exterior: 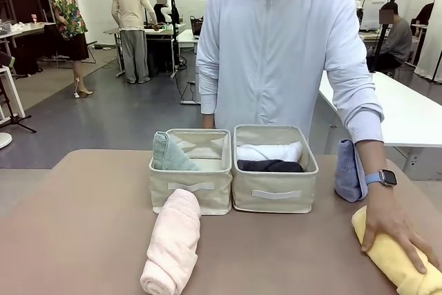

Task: Sort the towels based on their folding style.
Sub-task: Pick up another triangle-folded towel from the table and place it in the left Fabric basket.

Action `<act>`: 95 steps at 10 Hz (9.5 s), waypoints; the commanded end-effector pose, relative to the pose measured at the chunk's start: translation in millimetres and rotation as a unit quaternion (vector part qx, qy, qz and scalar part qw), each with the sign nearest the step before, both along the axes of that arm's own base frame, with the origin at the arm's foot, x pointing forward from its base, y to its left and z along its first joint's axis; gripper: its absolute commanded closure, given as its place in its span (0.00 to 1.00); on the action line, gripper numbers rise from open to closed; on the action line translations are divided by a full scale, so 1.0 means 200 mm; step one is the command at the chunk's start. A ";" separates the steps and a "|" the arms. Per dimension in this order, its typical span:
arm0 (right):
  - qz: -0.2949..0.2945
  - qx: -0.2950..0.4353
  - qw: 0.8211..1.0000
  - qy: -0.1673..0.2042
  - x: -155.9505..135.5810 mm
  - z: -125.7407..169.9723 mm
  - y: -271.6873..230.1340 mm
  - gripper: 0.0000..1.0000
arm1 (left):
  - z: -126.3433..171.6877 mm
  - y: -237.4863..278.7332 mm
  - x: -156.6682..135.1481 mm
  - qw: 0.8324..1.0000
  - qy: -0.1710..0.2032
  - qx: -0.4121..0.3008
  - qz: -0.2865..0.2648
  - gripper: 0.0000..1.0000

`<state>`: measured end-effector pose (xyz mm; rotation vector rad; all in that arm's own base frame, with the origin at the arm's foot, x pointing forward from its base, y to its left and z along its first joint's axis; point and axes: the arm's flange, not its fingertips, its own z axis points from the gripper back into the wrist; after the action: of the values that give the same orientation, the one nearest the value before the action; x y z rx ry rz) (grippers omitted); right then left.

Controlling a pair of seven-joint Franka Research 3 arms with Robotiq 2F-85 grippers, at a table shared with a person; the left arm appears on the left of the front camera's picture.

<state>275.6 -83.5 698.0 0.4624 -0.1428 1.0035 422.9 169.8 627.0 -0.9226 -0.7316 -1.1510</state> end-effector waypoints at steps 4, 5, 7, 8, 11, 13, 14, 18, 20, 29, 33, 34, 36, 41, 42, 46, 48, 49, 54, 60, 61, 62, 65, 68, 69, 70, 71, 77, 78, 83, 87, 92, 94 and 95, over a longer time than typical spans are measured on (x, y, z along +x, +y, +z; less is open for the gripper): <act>0.000 0.000 1.000 0.000 0.00 0.00 0.00 0.00 | 0.01 0.00 -0.01 1.000 0.000 -0.001 0.003 0.00; 0.000 0.000 1.000 0.000 0.00 0.00 0.00 0.00 | 0.01 0.00 -0.01 1.000 0.000 -0.001 0.003 0.00; 0.000 0.000 1.000 0.000 0.00 0.00 0.00 0.00 | 0.01 0.00 -0.01 1.000 0.000 -0.001 0.003 0.00; 0.000 0.000 1.000 0.000 0.00 0.00 0.00 0.00 | 0.01 0.00 -0.01 1.000 0.000 -0.001 0.003 0.00; -0.003 0.006 1.000 -0.004 0.00 0.00 0.00 0.00 | 0.01 0.00 -0.01 1.000 0.000 -0.001 0.003 0.00; -0.057 -0.029 0.998 -0.003 0.22 -0.05 0.21 0.00 | 0.01 0.00 -0.01 1.000 0.000 -0.001 0.003 0.00; -0.069 -0.045 0.997 0.011 0.33 -0.10 0.31 0.00 | 0.01 0.00 -0.01 1.000 0.000 -0.001 0.003 0.00; -0.119 -0.095 0.987 0.040 0.63 -0.32 0.50 0.00 | 0.01 0.00 -0.01 1.000 0.000 -0.001 0.003 0.00; -0.103 -0.084 0.991 0.029 0.64 -0.31 0.52 0.00 | 0.01 0.00 -0.01 1.000 0.000 -0.001 0.003 0.00; -0.237 -0.130 0.959 0.089 0.85 -0.52 0.70 0.00 | 0.01 0.00 -0.01 1.000 0.000 -0.001 0.003 0.00; -0.317 -0.187 0.918 0.152 1.08 -0.87 0.84 0.00 | 0.01 0.00 -0.01 1.000 0.000 -0.001 0.003 0.00; -0.328 -0.191 0.911 0.160 1.14 -0.92 0.84 0.00 | 0.01 0.00 -0.01 1.000 0.000 -0.001 0.003 0.00; -0.312 -0.176 0.921 0.157 1.08 -0.95 0.83 0.00 | 0.01 0.00 -0.01 1.000 0.000 -0.001 0.003 0.00; -0.312 -0.176 0.921 0.157 1.08 -0.95 0.83 0.00 | 0.01 0.00 -0.01 1.000 0.000 -0.001 0.003 0.00; -0.320 -0.175 0.918 0.158 1.09 -0.93 0.84 0.00 | 0.01 0.00 -0.01 1.000 0.000 -0.001 0.003 0.00; -0.434 -0.230 0.867 0.084 1.20 -1.07 0.86 0.00 | 0.01 0.00 -0.01 1.000 0.000 -0.001 0.003 0.00; -0.460 -0.247 0.851 0.061 1.23 -1.14 0.86 0.00 | 0.01 0.00 -0.01 1.000 0.000 -0.001 0.003 0.00; -0.467 -0.251 0.846 0.060 1.26 -1.18 0.87 0.00 | 0.01 0.00 -0.01 1.000 0.000 -0.001 0.003 0.00; -0.478 -0.237 0.844 0.054 1.42 -1.34 0.85 0.00 | 0.01 0.00 -0.01 1.000 0.000 -0.001 0.003 0.00; -0.463 -0.235 0.855 0.009 1.45 -1.38 0.84 1.00 | 0.01 0.00 -0.01 1.000 0.000 -0.001 0.003 0.00; -0.462 -0.236 0.855 0.007 1.45 -1.38 0.84 1.00 | 0.01 0.00 -0.01 1.000 0.000 -0.001 0.003 0.00; -0.460 -0.238 0.855 0.005 1.45 -1.38 0.84 0.87 | 0.01 0.00 -0.01 1.000 0.000 -0.001 0.003 0.00; -0.458 -0.242 0.855 0.001 1.44 -1.39 0.84 1.00 | 0.01 0.00 -0.01 1.000 0.000 -0.001 0.003 0.00; -0.467 -0.230 0.854 -0.008 1.37 -1.28 0.84 1.00 | 0.01 0.00 -0.01 1.000 0.000 -0.001 0.003 0.00; -0.466 -0.217 0.858 -0.005 1.30 -1.14 0.84 1.00 | 0.01 0.00 -0.01 1.000 0.000 -0.001 0.003 0.00; -0.449 -0.205 0.870 0.011 1.22 -0.97 0.84 0.88 | 0.01 0.00 -0.01 1.000 0.000 -0.001 0.003 0.00; -0.417 -0.206 0.884 0.052 1.15 -0.79 0.86 0.88 | 0.01 0.00 -0.01 1.000 0.000 -0.001 0.003 0.00; -0.348 -0.187 0.913 0.099 0.74 -0.19 0.92 0.88 | 0.01 0.00 -0.01 1.000 0.000 -0.001 0.003 0.00; -0.348 -0.187 0.913 0.099 0.74 -0.19 0.92 0.88 | 0.01 0.00 -0.01 1.000 0.000 -0.001 0.003 0.00; -0.176 -0.197 0.955 0.135 0.64 -0.23 1.34 0.85 | 0.01 0.00 -0.01 1.000 0.000 -0.001 0.003 0.00; -0.077 -0.177 0.967 0.166 0.57 -0.34 1.71 0.85 | 0.01 0.00 -0.01 1.000 0.000 -0.001 0.003 0.00; -0.171 -0.210 0.946 0.177 0.65 -0.23 1.31 0.85 | 0.01 0.00 -0.01 1.000 0.000 -0.001 0.003 0.00; -0.222 -0.173 0.944 0.173 0.61 -0.14 1.05 0.85 | 0.01 0.00 -0.01 1.000 0.000 -0.001 0.003 0.00; -0.231 -0.169 0.942 0.174 0.60 -0.14 1.02 0.85 | 0.01 0.00 -0.01 1.000 0.000 -0.001 0.003 0.00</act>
<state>399.2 108.9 676.9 0.2403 0.2410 0.4630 423.1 169.7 627.1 -0.9213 -0.7306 -1.1509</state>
